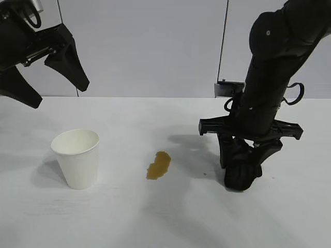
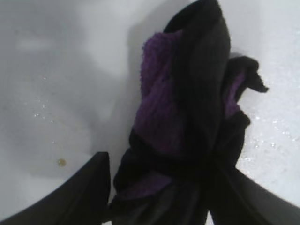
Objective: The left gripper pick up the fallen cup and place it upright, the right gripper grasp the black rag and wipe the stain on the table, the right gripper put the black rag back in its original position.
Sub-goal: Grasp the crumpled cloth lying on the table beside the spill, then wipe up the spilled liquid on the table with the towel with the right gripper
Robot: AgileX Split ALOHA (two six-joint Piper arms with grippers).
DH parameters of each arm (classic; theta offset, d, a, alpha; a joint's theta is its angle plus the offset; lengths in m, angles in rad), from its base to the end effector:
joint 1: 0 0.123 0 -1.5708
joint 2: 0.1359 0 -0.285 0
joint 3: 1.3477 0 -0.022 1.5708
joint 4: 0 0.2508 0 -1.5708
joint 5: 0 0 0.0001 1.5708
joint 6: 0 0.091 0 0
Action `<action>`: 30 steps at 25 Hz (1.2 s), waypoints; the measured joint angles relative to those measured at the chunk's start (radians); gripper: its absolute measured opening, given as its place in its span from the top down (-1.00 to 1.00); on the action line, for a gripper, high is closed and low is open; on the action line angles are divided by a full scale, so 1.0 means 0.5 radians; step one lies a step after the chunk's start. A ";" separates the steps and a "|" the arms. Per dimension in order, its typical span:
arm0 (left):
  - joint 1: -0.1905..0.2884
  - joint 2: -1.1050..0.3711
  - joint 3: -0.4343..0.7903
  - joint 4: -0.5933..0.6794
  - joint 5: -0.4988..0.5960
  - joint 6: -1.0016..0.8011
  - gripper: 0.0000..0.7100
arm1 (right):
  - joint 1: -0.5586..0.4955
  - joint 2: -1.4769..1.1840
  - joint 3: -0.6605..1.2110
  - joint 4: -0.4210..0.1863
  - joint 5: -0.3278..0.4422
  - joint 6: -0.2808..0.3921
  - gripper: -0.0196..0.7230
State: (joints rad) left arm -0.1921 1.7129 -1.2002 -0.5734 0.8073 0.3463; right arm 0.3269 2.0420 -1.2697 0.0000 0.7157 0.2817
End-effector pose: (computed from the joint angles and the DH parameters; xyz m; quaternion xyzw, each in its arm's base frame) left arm 0.3369 -0.1019 0.2373 0.0988 0.9536 -0.2212 0.1789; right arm 0.3656 0.1240 0.1257 -0.0225 0.9961 0.0254 0.0810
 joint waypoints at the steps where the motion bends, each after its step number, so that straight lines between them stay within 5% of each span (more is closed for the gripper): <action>1: 0.000 0.000 0.000 0.005 0.002 0.000 -0.95 | 0.000 0.000 0.000 -0.012 0.000 0.006 0.17; 7: 0.000 0.000 0.000 0.018 0.017 0.000 -0.95 | 0.001 0.000 -0.002 0.000 0.012 0.010 0.74; 17: 0.000 0.000 0.000 0.022 0.051 0.000 -0.95 | 0.320 -0.098 -0.297 0.207 0.030 -0.062 0.75; 30: 0.000 0.000 0.000 0.026 0.067 -0.001 -0.95 | 0.614 0.263 -0.416 0.218 -0.068 -0.094 0.75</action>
State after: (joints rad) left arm -0.1921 1.7129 -1.2002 -0.5605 0.8407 0.3459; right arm 0.6341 2.1737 -1.4779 0.1090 0.6818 0.2349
